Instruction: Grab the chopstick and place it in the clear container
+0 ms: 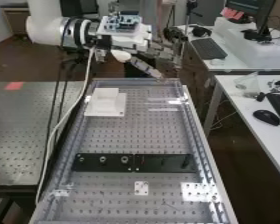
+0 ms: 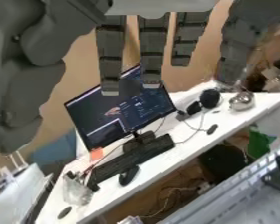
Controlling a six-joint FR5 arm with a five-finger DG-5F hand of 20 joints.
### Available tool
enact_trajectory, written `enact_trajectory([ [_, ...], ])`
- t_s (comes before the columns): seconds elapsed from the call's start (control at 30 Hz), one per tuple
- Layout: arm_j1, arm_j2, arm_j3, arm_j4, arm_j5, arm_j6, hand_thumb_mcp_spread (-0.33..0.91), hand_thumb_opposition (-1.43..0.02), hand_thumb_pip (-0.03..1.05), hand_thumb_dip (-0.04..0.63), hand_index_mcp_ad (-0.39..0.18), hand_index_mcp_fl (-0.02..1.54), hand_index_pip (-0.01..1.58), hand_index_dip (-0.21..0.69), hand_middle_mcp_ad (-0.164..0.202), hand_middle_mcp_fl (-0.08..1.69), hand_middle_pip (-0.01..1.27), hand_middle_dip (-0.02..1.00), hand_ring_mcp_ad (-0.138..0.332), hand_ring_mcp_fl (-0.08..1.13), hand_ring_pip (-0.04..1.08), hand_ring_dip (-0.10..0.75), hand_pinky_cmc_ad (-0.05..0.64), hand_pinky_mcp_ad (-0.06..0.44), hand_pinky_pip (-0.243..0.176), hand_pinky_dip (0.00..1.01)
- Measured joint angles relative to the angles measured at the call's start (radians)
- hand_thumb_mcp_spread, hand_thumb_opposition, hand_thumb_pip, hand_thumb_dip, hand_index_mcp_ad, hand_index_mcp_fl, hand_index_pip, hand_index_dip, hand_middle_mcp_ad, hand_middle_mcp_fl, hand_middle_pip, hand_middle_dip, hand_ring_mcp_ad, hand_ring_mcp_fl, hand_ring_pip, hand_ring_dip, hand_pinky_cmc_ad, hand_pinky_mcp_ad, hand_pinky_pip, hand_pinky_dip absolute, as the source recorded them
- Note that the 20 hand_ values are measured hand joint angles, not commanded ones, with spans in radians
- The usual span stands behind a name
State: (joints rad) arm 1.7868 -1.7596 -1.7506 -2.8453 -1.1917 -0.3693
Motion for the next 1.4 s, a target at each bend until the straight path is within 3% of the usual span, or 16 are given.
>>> enact_trajectory([
  [0.3,-0.018,0.056,0.058,-0.123,-0.114,-0.265,0.21,-0.69,0.48,0.119,-0.169,0.52,0.02,0.314,0.059,0.23,0.11,0.39,0.101,0.01,0.09,0.246,0.490,0.377,-0.075,0.24],
  [0.4,-0.016,0.068,0.085,-0.169,-0.120,-0.295,0.20,-0.69,0.48,0.113,-0.173,0.52,0.03,0.297,0.059,0.23,0.11,0.38,0.101,0.01,0.10,0.234,0.490,0.379,-0.075,0.22],
  [0.57,-0.010,0.088,0.112,-0.217,-0.099,-0.305,0.19,-0.69,0.48,0.115,-0.173,0.49,0.03,0.293,0.059,0.23,0.11,0.37,0.103,0.01,0.10,0.234,0.494,0.377,-0.075,0.22],
  [0.6,-0.009,0.094,0.118,-0.227,-0.091,-0.298,0.18,-0.69,0.48,0.113,-0.173,0.47,0.03,0.293,0.059,0.23,0.10,0.36,0.103,0.01,0.10,0.232,0.494,0.377,-0.058,0.22],
  [0.93,-0.005,0.137,0.162,-0.274,-0.052,-0.301,0.18,-0.69,0.48,0.115,-0.171,0.43,0.03,0.293,0.061,0.28,0.10,0.36,0.101,0.05,0.10,0.236,0.494,0.393,-0.024,0.22],
  [1.4,-0.027,0.086,0.207,-0.293,-0.091,-0.240,0.19,-0.69,0.45,0.115,-0.171,0.43,0.03,0.297,0.061,0.28,0.10,0.36,0.101,0.06,0.10,0.236,0.506,0.394,-0.010,0.22],
])
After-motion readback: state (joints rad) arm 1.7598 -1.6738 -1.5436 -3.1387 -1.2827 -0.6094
